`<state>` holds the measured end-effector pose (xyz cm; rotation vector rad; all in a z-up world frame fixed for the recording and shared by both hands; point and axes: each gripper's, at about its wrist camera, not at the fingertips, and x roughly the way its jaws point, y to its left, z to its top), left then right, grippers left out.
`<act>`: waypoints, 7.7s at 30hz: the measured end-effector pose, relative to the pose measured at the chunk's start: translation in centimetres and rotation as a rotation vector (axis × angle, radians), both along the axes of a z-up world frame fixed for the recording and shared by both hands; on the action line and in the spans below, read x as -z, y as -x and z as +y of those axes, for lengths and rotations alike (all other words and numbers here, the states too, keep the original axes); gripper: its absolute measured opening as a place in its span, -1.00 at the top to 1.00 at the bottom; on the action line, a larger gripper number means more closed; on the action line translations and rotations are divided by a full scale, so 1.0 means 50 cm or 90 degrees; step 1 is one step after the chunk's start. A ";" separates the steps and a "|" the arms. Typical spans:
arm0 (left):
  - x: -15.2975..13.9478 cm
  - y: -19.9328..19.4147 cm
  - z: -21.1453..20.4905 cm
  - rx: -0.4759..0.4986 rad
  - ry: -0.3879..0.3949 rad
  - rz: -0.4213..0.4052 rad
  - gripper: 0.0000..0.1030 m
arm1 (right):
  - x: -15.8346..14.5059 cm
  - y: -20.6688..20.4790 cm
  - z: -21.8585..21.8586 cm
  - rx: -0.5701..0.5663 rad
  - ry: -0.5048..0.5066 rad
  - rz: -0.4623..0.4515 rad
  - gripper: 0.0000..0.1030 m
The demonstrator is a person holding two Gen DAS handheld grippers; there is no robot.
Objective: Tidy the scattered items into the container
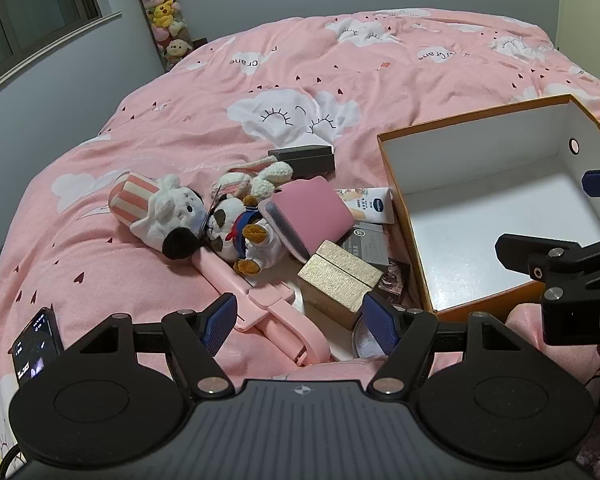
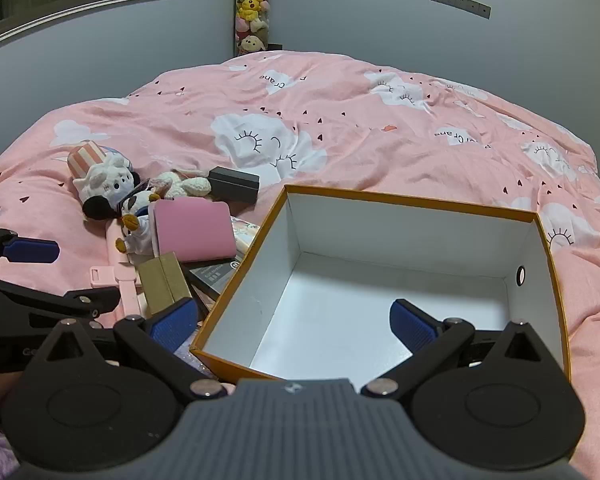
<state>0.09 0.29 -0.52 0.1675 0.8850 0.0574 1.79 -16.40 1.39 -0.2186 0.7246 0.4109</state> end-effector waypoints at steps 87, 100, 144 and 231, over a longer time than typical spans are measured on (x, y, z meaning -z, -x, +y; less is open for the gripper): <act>0.057 -0.259 0.128 -0.009 0.169 0.077 -0.14 | 0.065 -0.207 0.135 -0.226 -0.018 0.076 -0.06; 0.079 -0.274 0.104 0.033 0.194 0.097 0.34 | 0.092 -0.229 0.140 -0.227 -0.025 0.105 -0.05; 0.190 -0.380 0.090 0.022 0.255 0.187 -0.03 | 0.094 -0.212 0.136 -0.234 0.008 0.074 -0.05; 0.055 -0.181 0.177 -0.094 0.268 0.019 0.61 | 0.199 -0.194 0.291 -0.609 0.344 0.069 0.21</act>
